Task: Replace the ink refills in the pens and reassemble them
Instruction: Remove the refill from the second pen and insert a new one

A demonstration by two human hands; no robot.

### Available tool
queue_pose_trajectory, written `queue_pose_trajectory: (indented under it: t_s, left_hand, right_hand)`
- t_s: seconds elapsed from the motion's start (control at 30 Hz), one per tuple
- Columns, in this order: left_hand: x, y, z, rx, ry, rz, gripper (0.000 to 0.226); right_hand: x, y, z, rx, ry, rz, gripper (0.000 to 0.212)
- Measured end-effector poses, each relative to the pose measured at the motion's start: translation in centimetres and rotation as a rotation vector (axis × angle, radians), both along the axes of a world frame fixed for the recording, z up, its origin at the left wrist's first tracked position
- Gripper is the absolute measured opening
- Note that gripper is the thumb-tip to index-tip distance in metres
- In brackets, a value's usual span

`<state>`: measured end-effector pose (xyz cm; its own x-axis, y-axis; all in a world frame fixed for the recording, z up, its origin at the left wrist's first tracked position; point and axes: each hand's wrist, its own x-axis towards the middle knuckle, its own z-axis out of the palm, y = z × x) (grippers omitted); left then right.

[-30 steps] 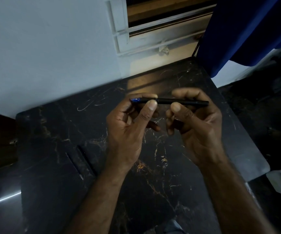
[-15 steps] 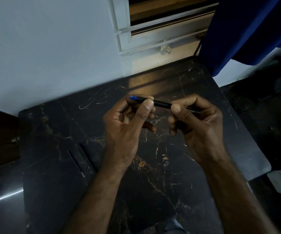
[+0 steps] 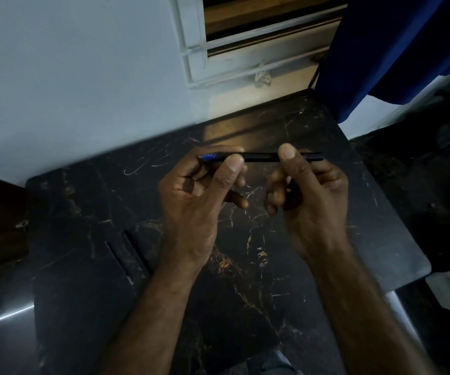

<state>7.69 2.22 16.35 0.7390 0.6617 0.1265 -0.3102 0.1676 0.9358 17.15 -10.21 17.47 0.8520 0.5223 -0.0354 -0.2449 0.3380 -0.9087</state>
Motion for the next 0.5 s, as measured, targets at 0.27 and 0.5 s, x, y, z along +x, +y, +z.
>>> queue_pose_trajectory:
  t_s: [0.27, 0.5]
  left_hand:
    - [0.04, -0.07, -0.12, -0.001, 0.035, 0.008, 0.011]
    - [0.39, -0.36, 0.17, 0.014, 0.024, -0.024, 0.011]
  right_hand:
    - [0.33, -0.46, -0.02, 0.079, -0.006, 0.076, 0.016]
    - [0.05, 0.11, 0.00, 0.063, 0.028, 0.051, 0.027]
